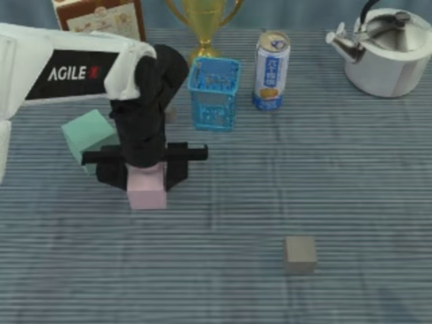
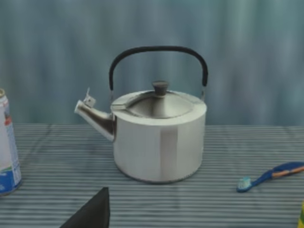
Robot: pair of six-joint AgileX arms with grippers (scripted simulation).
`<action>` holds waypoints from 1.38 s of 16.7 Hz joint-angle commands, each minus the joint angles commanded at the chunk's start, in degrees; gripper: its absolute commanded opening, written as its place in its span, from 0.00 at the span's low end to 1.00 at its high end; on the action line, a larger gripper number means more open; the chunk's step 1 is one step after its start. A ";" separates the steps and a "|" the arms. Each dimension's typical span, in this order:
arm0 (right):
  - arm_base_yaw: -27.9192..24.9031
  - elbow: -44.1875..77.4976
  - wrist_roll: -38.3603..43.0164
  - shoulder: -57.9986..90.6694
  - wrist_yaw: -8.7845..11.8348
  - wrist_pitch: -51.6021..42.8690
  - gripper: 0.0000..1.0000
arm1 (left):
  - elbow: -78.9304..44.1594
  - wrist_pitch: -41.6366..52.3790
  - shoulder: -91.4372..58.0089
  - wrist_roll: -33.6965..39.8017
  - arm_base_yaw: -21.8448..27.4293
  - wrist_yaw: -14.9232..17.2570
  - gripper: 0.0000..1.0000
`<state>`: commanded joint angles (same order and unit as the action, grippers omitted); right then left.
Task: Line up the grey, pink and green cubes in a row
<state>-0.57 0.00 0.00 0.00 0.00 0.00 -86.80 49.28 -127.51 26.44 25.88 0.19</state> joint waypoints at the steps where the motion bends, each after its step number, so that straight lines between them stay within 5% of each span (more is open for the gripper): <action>1: 0.00 0.00 0.00 0.00 0.00 0.00 1.00 | 0.00 0.00 0.00 0.00 0.00 0.00 0.00; 18: 0.00 0.00 0.00 0.00 0.00 0.00 1.00 | -8.98 14.33 6.35 -0.23 -1.21 -0.55 0.00; 23: 0.00 0.00 0.00 0.00 0.00 0.00 1.00 | -10.13 15.17 5.83 3.73 3.30 -0.62 0.00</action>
<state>-0.57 0.00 0.00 0.00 0.00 0.00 -96.93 64.45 -121.68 30.17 29.18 -0.43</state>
